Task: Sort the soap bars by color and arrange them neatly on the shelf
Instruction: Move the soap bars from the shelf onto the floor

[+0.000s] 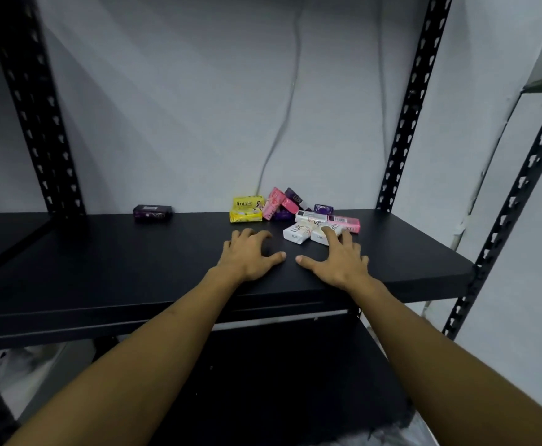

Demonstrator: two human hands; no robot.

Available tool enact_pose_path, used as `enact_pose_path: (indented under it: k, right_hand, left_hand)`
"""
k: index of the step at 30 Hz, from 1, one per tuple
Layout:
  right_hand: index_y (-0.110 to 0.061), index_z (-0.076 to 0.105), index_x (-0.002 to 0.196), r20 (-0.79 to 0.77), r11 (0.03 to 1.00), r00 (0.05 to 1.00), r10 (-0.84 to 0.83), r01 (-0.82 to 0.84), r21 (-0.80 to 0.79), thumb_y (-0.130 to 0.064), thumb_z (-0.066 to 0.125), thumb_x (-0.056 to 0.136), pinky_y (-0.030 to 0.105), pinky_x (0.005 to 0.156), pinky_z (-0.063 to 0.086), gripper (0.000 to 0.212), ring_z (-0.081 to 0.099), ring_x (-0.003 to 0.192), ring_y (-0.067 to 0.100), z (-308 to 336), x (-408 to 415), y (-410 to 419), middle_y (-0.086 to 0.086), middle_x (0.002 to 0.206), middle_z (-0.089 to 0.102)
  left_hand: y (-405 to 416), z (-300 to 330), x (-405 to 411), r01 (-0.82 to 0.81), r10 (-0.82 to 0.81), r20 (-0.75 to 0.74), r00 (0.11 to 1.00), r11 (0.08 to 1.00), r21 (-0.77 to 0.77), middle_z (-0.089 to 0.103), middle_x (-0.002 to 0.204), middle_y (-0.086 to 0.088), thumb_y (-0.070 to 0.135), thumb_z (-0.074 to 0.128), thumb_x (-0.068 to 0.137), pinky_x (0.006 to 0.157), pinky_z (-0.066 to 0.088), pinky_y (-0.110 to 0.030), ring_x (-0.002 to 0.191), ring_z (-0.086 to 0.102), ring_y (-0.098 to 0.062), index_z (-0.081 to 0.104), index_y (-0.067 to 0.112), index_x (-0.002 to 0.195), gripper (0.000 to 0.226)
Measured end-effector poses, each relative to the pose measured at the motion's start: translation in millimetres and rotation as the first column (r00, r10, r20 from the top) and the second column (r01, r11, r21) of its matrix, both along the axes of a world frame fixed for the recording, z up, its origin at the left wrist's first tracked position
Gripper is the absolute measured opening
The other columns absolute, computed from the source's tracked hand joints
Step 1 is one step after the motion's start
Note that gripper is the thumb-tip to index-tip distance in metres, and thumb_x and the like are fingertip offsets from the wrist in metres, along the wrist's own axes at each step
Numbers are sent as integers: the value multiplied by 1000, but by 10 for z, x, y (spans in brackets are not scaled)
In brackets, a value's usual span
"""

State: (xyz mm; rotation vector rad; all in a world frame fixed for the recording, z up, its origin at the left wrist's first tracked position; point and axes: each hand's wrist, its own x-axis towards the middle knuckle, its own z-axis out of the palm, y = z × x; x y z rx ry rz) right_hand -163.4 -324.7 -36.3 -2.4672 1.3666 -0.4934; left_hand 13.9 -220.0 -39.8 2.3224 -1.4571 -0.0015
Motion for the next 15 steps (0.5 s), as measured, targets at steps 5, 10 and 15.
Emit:
enact_pose_path:
  k: [5, 10, 15]
  right_hand:
    - [-33, 1, 157, -49, 1000, 999, 11, -12, -20, -87, 46, 74, 61, 116, 11, 110, -3, 152, 31, -70, 220, -263, 2, 166, -2]
    - [-21, 15, 157, -47, 999, 999, 13, -15, -43, -77, 47, 83, 56, 117, 14, 98, 9, 151, 29, -97, 284, -355, 2, 166, 8]
    - [-17, 39, 148, 96, 986, 985, 145, -136, -92, -47, 57, 94, 43, 115, 30, 64, 33, 142, 23, -66, 183, -255, 1, 158, 31]
  left_hand:
    - [-290, -30, 173, 177, -159, 213, 964, 982, -68, 11, 167, 0, 63, 43, 95, 121, 7, -48, 153, 7, -22, 21, 48, 153, 64]
    - [-406, -17, 196, 342, -350, 171, 921, 937, 74, 7, 167, 8, 44, 36, 104, 123, 5, -43, 153, 2, -11, 16, 39, 157, 58]
    - [-250, 1, 128, 291, -276, 191, 942, 955, -53, 35, 159, 1, 52, 41, 100, 119, 21, -42, 148, 27, -16, 46, 30, 147, 52]
